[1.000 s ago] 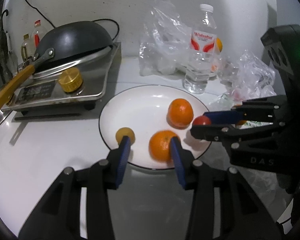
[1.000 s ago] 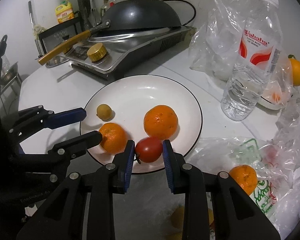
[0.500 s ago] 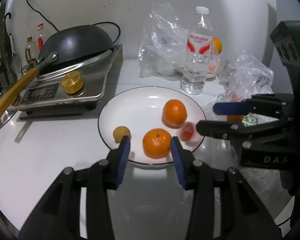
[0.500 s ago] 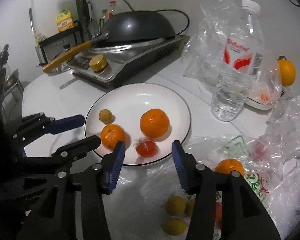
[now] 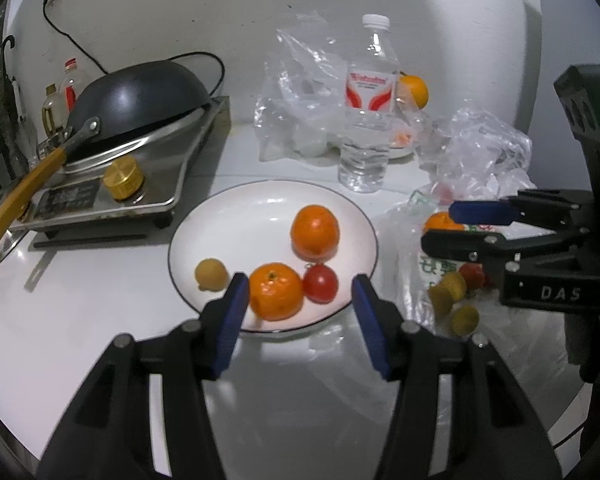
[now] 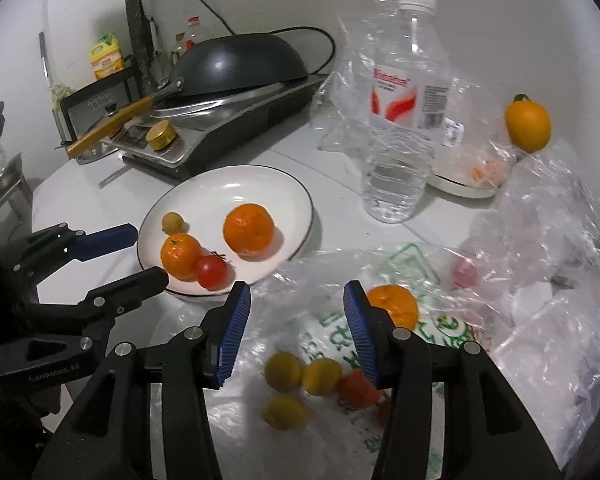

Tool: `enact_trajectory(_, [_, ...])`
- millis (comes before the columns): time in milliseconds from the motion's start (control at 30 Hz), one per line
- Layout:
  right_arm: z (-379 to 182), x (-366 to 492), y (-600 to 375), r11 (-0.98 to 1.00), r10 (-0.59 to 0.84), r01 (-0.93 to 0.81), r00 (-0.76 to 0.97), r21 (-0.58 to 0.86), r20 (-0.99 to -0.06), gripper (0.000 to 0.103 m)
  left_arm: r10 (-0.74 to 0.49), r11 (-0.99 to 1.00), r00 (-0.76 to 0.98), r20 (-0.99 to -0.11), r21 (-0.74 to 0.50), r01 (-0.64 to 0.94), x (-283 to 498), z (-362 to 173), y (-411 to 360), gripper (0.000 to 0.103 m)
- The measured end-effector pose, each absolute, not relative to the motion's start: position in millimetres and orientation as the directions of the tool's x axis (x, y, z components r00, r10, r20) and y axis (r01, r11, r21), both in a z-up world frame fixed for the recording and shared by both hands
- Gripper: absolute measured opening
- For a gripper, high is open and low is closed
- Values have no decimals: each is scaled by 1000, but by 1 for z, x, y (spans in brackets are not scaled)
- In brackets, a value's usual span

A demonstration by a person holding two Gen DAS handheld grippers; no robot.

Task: Organize fruits
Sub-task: 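Grasp another mandarin from the bag with the right tool and lift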

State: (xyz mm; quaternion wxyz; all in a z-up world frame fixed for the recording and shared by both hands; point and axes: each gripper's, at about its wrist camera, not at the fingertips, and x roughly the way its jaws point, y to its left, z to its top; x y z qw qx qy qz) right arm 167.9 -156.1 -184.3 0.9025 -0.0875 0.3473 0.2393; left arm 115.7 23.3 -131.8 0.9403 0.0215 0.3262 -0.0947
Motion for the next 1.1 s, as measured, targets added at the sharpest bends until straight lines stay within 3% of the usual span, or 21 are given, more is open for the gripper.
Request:
enact_trajectory(833, [-215,205,-201,914,293,-405,630,17,-719,52,-217,963,765,-606,-5,269,119,-125,-19,55])
enact_trajectory(1100, [-222,211,-201,897,329,-438,588,51,-739,48,-215,961,762,-611,5,276,124,-126,-26,55])
